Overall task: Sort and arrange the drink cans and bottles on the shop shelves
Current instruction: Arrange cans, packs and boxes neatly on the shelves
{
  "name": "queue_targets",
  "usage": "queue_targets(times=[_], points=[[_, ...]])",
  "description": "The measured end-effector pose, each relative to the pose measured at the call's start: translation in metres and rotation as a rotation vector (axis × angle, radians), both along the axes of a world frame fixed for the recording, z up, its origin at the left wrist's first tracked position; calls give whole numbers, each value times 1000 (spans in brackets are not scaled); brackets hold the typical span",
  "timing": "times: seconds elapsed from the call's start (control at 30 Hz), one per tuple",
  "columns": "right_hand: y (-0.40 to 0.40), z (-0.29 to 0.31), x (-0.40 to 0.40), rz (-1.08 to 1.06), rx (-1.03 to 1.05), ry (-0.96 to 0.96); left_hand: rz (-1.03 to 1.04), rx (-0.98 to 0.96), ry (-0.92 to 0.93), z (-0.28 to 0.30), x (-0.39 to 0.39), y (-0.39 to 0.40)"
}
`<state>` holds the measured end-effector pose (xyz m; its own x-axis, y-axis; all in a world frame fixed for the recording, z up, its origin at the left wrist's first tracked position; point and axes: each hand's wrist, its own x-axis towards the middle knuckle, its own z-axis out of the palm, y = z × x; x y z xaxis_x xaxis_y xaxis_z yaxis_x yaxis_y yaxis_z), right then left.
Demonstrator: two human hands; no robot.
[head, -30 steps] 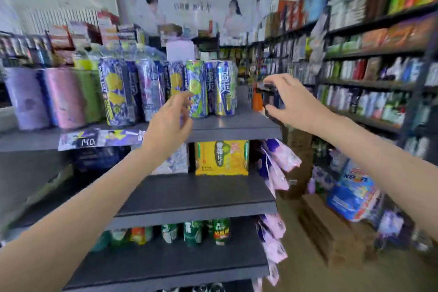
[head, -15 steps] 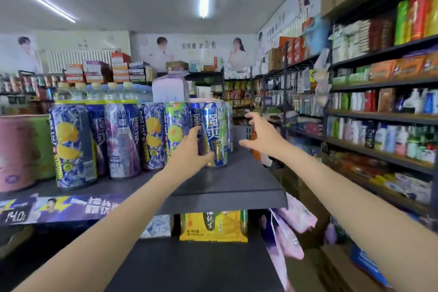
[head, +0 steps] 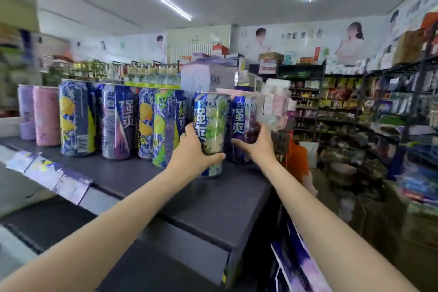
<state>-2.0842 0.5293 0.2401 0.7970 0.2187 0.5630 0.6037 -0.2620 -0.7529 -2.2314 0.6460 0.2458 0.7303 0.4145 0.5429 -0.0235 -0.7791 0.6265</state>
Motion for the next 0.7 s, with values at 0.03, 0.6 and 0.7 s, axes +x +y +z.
queue_targets(times=[0.03, 0.6, 0.7], points=[[3, -3, 2, -17, -10, -39, 29, 7, -19, -3, 0, -2], [0, -1, -9, -195, -94, -154, 93, 98, -40, -1, -14, -9], [-4, 0, -10, -181, -74, -128, 68, 90, -37, 1, -17, -10]])
